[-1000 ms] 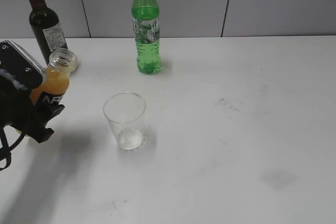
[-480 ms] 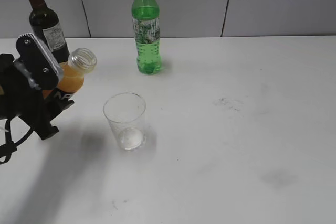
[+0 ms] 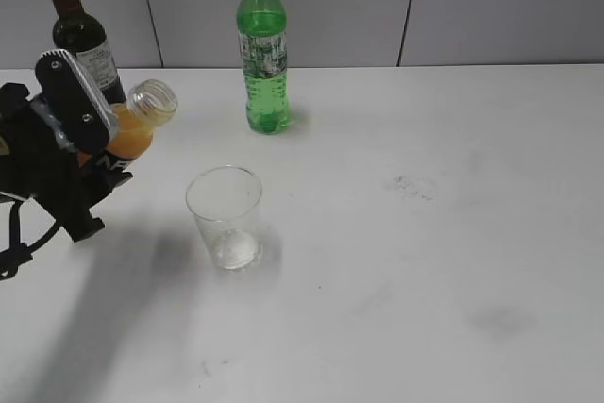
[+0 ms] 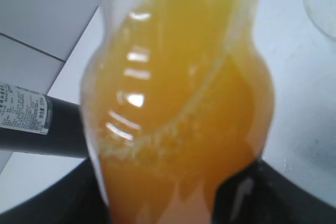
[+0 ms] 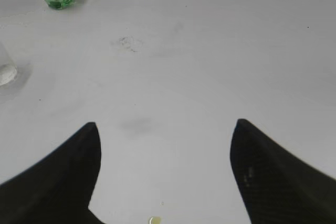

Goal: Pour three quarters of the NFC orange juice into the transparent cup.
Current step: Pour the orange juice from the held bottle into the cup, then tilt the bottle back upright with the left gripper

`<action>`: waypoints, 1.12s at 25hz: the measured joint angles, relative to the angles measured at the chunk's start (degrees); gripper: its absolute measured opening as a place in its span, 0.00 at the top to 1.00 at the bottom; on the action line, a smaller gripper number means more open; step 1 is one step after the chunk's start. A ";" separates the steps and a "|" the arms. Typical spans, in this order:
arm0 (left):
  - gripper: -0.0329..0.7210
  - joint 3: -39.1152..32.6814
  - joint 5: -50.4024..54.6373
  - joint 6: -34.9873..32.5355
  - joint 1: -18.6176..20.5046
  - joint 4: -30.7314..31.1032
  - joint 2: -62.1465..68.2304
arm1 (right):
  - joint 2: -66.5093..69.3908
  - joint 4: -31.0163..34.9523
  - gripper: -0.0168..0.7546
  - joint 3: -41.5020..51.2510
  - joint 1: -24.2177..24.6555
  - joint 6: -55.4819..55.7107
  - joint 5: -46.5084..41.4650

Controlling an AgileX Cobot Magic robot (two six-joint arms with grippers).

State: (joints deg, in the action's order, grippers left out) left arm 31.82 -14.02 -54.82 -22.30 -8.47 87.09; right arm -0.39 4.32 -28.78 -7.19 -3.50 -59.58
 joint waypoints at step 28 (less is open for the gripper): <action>0.32 0.11 -3.27 -16.35 -2.21 -6.00 0.57 | 0.00 0.00 0.22 0.00 0.00 0.00 0.00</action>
State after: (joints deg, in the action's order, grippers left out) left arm 31.93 -17.30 -71.16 -24.52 -14.46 87.66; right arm -0.39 4.32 -28.78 -7.19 -3.50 -59.58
